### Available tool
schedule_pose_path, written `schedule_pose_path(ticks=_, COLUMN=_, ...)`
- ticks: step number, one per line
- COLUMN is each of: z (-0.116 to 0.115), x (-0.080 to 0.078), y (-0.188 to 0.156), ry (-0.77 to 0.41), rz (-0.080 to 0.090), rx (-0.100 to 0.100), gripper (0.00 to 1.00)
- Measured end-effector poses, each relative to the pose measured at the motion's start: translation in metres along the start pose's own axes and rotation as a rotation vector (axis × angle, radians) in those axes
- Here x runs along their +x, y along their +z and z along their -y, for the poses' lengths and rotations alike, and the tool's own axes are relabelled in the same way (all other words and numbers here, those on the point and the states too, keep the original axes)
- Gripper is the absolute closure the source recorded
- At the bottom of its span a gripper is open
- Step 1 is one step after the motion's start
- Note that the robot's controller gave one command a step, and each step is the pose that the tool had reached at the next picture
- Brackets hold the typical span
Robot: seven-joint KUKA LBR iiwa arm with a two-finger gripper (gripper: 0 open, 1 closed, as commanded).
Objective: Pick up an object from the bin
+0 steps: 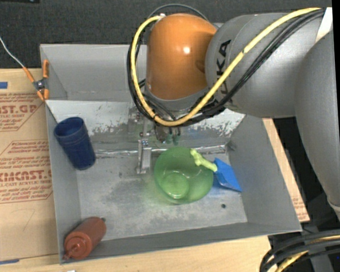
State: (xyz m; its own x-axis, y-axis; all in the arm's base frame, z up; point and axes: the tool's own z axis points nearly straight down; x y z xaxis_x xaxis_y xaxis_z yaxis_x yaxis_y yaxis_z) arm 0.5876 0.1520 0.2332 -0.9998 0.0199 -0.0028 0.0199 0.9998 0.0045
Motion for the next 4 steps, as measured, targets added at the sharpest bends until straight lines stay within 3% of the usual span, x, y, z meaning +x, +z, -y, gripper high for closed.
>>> schedule_pose_path(ticks=1, z=0.038, x=0.039, y=0.052, ry=-0.084, rz=0.006, rx=0.002, gripper=0.00)
schedule_pose_path(ticks=2, z=0.039, x=0.042, y=0.004, ry=-0.025, rz=-0.003, rx=0.001, gripper=0.00)
schedule_pose_path(ticks=3, z=0.100, x=0.044, y=0.043, ry=-0.265, rz=0.011, rx=0.002, gripper=0.00)
schedule_pose_path(ticks=4, z=0.126, x=0.046, y=0.077, ry=-0.300, rz=0.000, rx=0.002, gripper=0.00)
